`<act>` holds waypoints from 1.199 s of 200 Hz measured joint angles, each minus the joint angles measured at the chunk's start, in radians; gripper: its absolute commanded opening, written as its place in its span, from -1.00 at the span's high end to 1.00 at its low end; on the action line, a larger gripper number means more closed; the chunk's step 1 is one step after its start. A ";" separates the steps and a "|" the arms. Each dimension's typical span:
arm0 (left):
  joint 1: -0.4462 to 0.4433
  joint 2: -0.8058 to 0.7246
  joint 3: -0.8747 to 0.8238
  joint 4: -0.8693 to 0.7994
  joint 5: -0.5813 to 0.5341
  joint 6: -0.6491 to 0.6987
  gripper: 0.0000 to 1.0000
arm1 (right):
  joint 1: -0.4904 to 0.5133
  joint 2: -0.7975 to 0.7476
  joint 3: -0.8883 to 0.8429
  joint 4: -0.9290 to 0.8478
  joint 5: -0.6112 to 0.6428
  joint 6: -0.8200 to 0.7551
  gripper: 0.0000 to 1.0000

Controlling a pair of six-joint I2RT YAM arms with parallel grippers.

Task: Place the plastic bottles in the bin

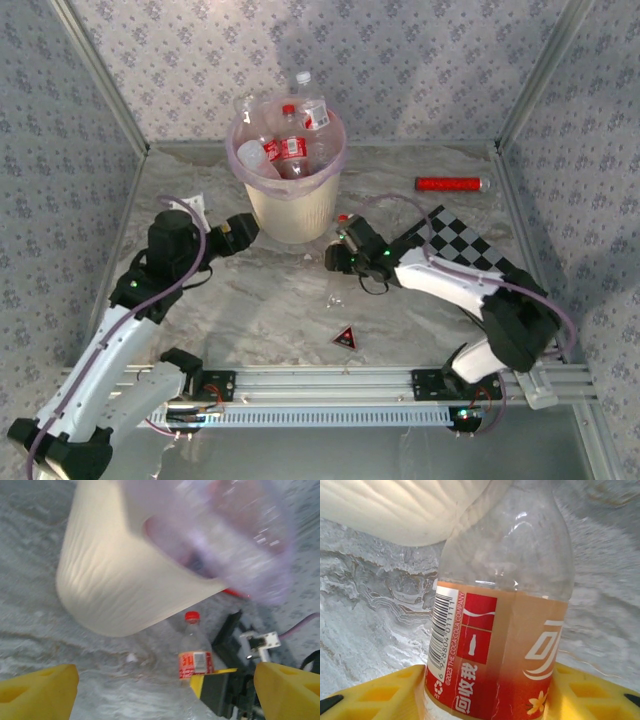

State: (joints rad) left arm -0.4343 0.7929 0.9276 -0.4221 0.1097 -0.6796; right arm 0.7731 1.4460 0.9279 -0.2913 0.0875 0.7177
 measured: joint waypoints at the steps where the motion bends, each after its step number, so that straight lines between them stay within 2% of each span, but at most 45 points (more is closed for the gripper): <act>1: 0.000 0.000 0.003 0.000 0.001 0.000 -0.82 | -0.002 -0.008 -0.003 -0.004 0.002 0.000 -0.05; 22: 0.000 0.000 0.084 0.006 0.029 -0.003 -0.83 | -0.030 -0.151 -0.034 -0.083 0.018 -0.042 -0.01; 35: 0.000 0.010 0.122 0.006 0.038 0.001 -0.84 | -0.063 -0.252 -0.034 -0.144 0.037 -0.084 0.12; 48: 0.000 0.031 0.150 0.006 0.040 0.011 -0.84 | -0.101 -0.343 -0.016 -0.200 0.055 -0.129 0.14; 64: 0.000 0.056 0.171 0.005 0.040 0.025 -0.84 | -0.135 -0.415 0.059 -0.258 0.077 -0.188 0.14; 84: 0.002 0.093 0.180 0.009 0.039 0.044 -0.84 | -0.135 -0.417 0.209 -0.288 0.082 -0.258 0.14; 112: 0.051 0.193 0.225 0.004 0.056 0.078 -0.84 | -0.117 -0.323 0.443 -0.246 0.067 -0.349 0.15; 149: 0.245 0.283 0.334 0.021 0.114 0.093 -0.78 | -0.071 -0.111 0.689 -0.145 0.033 -0.447 0.16; 167: 0.306 0.317 0.367 0.040 0.140 0.092 -0.76 | -0.061 0.012 0.792 -0.100 0.017 -0.489 0.14; 196: 0.344 0.412 0.420 0.077 0.183 0.088 -0.73 | -0.051 0.193 0.927 -0.041 0.009 -0.562 0.12; 240: 0.349 0.537 0.422 0.090 0.215 0.088 -0.71 | -0.047 0.432 1.160 -0.010 -0.002 -0.628 0.12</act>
State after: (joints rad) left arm -0.0849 1.3304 1.3499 -0.3317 0.3248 -0.5919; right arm 0.7265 1.8782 2.0876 -0.3016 0.0853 0.0898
